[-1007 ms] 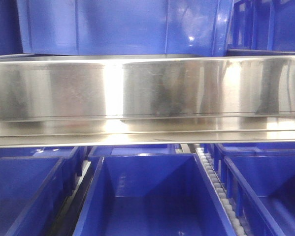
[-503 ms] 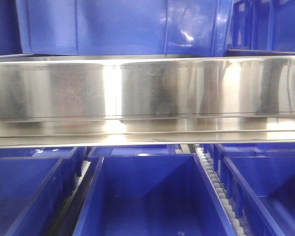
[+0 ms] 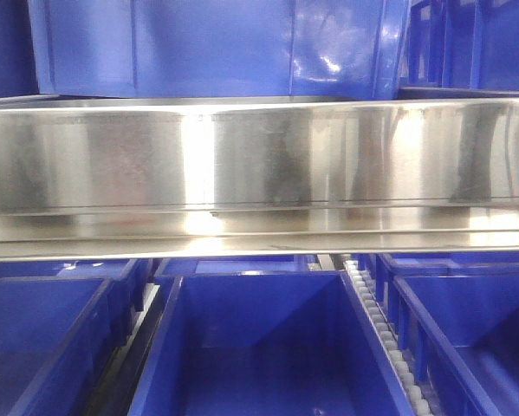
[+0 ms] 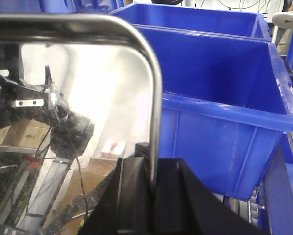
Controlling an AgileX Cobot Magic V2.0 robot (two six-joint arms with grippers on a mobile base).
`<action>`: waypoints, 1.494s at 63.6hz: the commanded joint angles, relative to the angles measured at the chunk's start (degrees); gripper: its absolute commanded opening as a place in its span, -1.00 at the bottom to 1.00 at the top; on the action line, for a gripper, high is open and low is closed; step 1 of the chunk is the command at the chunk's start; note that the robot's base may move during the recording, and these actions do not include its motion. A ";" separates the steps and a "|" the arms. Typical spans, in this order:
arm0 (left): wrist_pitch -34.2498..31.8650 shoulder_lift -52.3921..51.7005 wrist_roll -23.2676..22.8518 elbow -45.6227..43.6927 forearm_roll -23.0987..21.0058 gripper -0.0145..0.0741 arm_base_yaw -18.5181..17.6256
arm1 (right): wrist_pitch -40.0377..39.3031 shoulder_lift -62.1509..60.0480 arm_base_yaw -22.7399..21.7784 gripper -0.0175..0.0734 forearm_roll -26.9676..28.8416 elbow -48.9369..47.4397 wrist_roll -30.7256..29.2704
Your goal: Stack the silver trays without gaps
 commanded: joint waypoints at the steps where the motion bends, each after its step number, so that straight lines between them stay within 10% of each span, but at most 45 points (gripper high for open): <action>1: -1.50 -0.52 -0.06 -0.71 -2.38 -0.71 -1.14 | -7.83 -0.21 0.93 -0.75 1.43 -0.61 -0.59; 41: -1.66 -0.52 -0.06 -0.71 -2.63 -0.71 -1.14 | -12.58 -0.21 0.93 -0.75 1.54 -0.61 -0.59; 66: 5.82 2.40 -0.06 -0.71 0.04 -0.71 -1.14 | 3.91 5.00 0.93 -0.75 5.26 -0.61 -0.59; 95: 14.02 8.88 -4.17 -0.71 -0.19 -0.71 6.77 | 8.03 12.45 0.93 -0.75 6.04 -0.61 -0.59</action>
